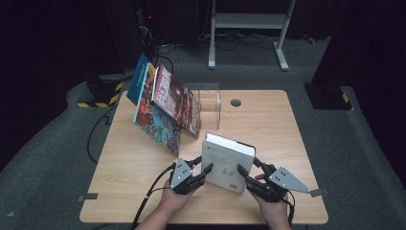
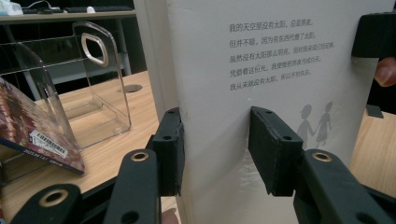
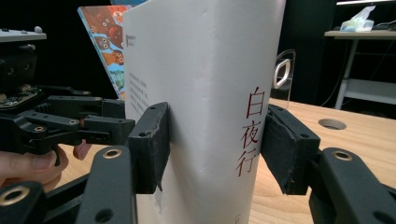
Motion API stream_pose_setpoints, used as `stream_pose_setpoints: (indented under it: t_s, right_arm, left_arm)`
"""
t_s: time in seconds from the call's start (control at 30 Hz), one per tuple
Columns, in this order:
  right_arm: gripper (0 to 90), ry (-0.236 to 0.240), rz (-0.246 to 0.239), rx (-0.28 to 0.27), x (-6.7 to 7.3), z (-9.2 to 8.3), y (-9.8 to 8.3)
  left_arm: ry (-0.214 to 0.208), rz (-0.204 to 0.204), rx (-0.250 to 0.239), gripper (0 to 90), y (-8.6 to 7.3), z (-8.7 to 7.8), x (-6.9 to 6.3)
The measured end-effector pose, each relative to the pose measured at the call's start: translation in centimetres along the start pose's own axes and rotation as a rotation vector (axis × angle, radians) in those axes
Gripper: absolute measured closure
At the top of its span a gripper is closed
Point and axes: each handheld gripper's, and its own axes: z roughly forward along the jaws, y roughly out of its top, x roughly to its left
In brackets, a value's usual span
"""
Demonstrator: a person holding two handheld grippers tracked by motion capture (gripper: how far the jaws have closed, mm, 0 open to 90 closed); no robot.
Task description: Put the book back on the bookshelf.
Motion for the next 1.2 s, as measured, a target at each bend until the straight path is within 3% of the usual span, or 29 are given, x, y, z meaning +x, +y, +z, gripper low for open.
stream_pose_setpoints:
  t_s: [0.2, 0.43, 0.5, 0.7, 1.0, 1.1, 1.2]
  right_arm:
    - [44.9, -0.002, -0.022, -0.008, -0.1, 0.1, -0.1]
    - [44.1, 0.005, -0.007, -0.008, -0.13, -0.4, -0.52]
    - [43.5, 0.015, -0.001, -0.015, 0.02, -0.55, -0.63]
    - [39.7, 0.042, 0.035, -0.008, -0.27, -0.35, -0.45]
    - [34.4, 0.052, 0.05, 0.003, -0.32, 0.05, -0.3]
    - [31.5, 0.075, 0.062, 0.011, -0.54, 0.13, -0.17]
    - [30.3, 0.085, 0.06, 0.011, -0.62, 0.26, -0.03]
  left_arm:
    - [0.005, 0.006, 0.002, 56.6, 0.0, 0.14, 0.01]
    - [0.001, -0.018, 0.022, 56.0, -0.67, -0.14, -0.05]
    - [0.01, -0.001, 0.029, 55.8, -0.66, -0.35, -0.32]
    - [0.009, -0.006, 0.032, 53.0, -0.73, -0.29, -0.46]
    - [0.002, -0.015, 0.044, 49.8, -0.75, -0.24, -0.49]
    - [0.002, -0.025, 0.046, 48.1, -0.75, -0.34, -0.41]
    - [0.018, -0.016, 0.041, 46.9, -0.72, -0.46, -0.4]
